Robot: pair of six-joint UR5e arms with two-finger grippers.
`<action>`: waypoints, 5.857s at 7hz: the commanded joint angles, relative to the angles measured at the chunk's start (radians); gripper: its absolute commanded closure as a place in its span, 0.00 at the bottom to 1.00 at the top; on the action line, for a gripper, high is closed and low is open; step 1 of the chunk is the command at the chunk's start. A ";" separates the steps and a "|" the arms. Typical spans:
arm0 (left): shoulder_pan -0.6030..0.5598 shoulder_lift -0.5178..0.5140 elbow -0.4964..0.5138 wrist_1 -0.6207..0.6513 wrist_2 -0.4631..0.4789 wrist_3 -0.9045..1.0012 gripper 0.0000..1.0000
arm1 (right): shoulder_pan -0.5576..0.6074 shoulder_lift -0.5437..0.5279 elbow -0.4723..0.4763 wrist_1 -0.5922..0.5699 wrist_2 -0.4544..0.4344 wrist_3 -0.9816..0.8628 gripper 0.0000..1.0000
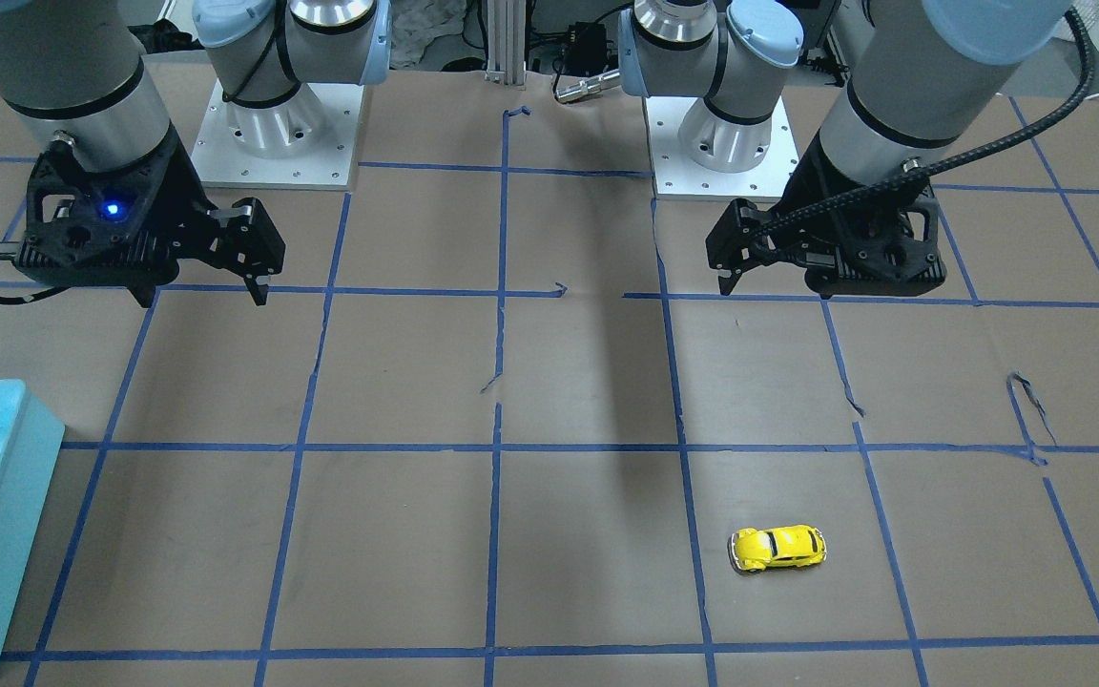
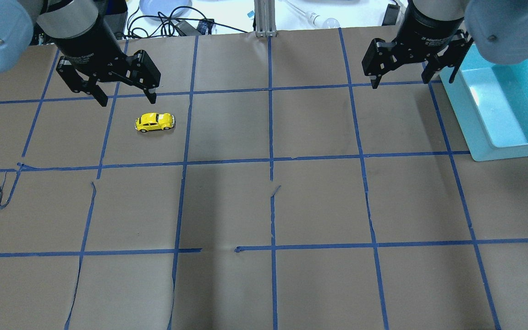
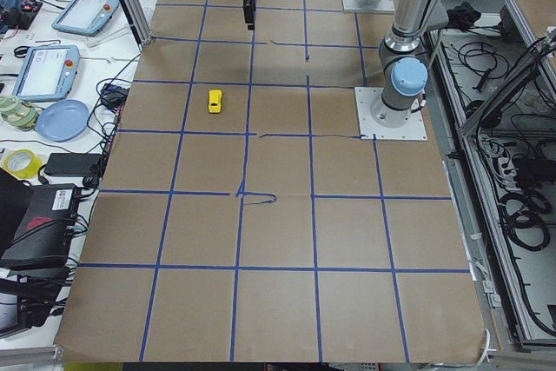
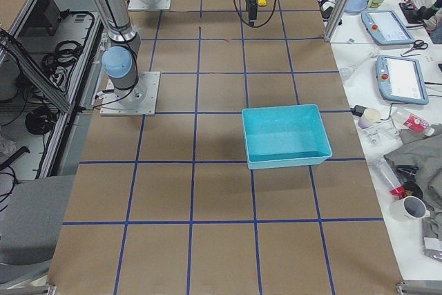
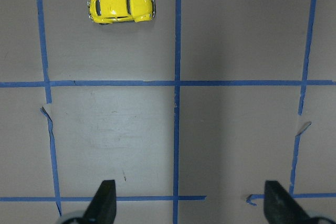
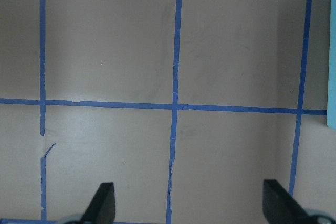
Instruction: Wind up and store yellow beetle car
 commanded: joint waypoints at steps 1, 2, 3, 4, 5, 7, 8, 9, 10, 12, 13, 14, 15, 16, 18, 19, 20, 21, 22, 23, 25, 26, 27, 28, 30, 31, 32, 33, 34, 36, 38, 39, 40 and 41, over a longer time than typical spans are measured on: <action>-0.001 0.004 0.001 0.000 0.005 0.000 0.00 | 0.002 0.000 0.000 0.001 0.000 0.000 0.00; 0.000 0.004 -0.001 0.001 0.006 -0.002 0.00 | 0.002 0.000 0.001 0.001 -0.001 0.000 0.00; 0.000 0.004 0.001 0.000 0.005 -0.002 0.00 | -0.001 0.000 0.000 0.001 -0.003 0.000 0.00; 0.000 -0.004 -0.001 0.001 0.003 0.000 0.00 | -0.001 0.000 0.000 0.001 -0.003 0.000 0.00; 0.000 0.000 0.001 0.001 0.000 -0.002 0.00 | 0.000 0.000 0.001 0.001 -0.003 0.000 0.00; -0.001 0.002 0.001 0.001 0.005 -0.002 0.00 | 0.000 0.005 0.001 0.001 -0.003 0.000 0.00; 0.000 0.000 -0.001 0.001 0.005 0.000 0.00 | -0.001 0.002 0.001 0.001 -0.005 0.000 0.00; 0.000 -0.004 -0.001 0.003 0.005 0.000 0.00 | 0.000 0.002 0.001 0.001 -0.003 0.000 0.00; 0.000 0.000 -0.001 0.001 0.009 0.000 0.00 | 0.000 0.002 0.001 0.001 -0.003 0.000 0.00; 0.003 -0.001 -0.004 0.001 0.003 0.000 0.00 | 0.002 0.000 0.006 0.001 -0.003 0.000 0.00; 0.005 -0.007 -0.004 0.001 0.008 0.000 0.00 | 0.002 0.000 0.006 0.001 -0.003 0.000 0.00; 0.005 -0.009 -0.004 0.001 0.008 0.000 0.00 | 0.002 0.000 0.006 0.001 -0.003 0.000 0.00; 0.005 -0.006 -0.004 0.001 0.009 0.000 0.00 | 0.002 0.000 0.006 0.002 -0.003 0.000 0.00; 0.006 -0.013 -0.004 0.003 0.011 -0.002 0.00 | 0.002 0.000 0.011 0.001 -0.003 0.000 0.00; 0.018 -0.029 -0.033 0.134 0.017 -0.015 0.00 | 0.002 0.000 0.011 0.001 -0.003 0.000 0.00; 0.037 -0.029 -0.063 0.183 0.029 -0.064 0.00 | 0.002 0.000 0.009 0.001 -0.003 0.000 0.00; 0.041 -0.039 -0.086 0.263 0.031 -0.145 0.00 | 0.002 0.000 0.011 0.001 -0.003 -0.003 0.00; 0.048 -0.058 -0.115 0.279 0.031 -0.302 0.00 | 0.002 0.000 0.011 0.001 -0.003 -0.006 0.00; 0.048 -0.084 -0.137 0.347 0.032 -0.460 0.00 | 0.002 0.000 0.011 0.001 -0.003 -0.006 0.00; 0.049 -0.125 -0.143 0.368 0.032 -0.591 0.00 | 0.002 0.000 0.011 0.002 -0.003 -0.006 0.00; 0.063 -0.220 -0.142 0.368 0.028 -0.981 0.00 | -0.001 0.000 0.011 0.001 -0.006 -0.044 0.00; 0.072 -0.261 -0.131 0.427 0.031 -1.003 0.00 | 0.000 0.000 0.009 0.001 -0.003 -0.061 0.00; 0.100 -0.306 -0.129 0.520 0.028 -1.043 0.00 | 0.000 0.000 0.009 0.002 0.006 -0.049 0.00; 0.109 -0.338 -0.128 0.547 0.019 -1.098 0.00 | -0.001 0.000 0.009 0.002 0.006 -0.049 0.00; 0.112 -0.413 -0.129 0.700 0.026 -1.106 0.00 | 0.002 0.000 0.011 0.002 0.002 -0.052 0.00; 0.114 -0.446 -0.125 0.717 0.026 -1.126 0.00 | 0.002 0.000 0.011 0.002 -0.001 -0.052 0.00; 0.117 -0.463 -0.128 0.737 0.028 -1.171 0.00 | 0.002 0.000 0.011 0.002 -0.003 -0.052 0.00; 0.117 -0.479 -0.126 0.738 0.028 -1.198 0.00 | 0.002 0.000 0.011 0.002 -0.003 -0.052 0.00; 0.117 -0.487 -0.126 0.736 0.031 -1.225 0.00 | 0.002 0.000 0.011 0.002 -0.003 -0.054 0.00; 0.117 -0.498 -0.130 0.733 0.034 -1.271 0.00 | 0.002 0.000 0.011 0.002 -0.003 -0.055 0.00; 0.118 -0.509 -0.125 0.733 0.034 -1.334 0.19 | 0.002 0.000 0.011 0.002 -0.005 -0.060 0.00; 0.120 -0.509 -0.123 0.733 0.034 -1.335 0.58 | 0.002 0.000 0.011 0.002 -0.006 -0.063 0.00; 0.120 -0.509 -0.123 0.733 0.034 -1.333 0.82 | 0.002 0.000 0.012 0.004 -0.005 -0.063 0.00; 0.121 -0.504 -0.123 0.733 0.029 -1.342 1.00 | 0.002 0.000 0.011 0.001 -0.006 -0.064 0.00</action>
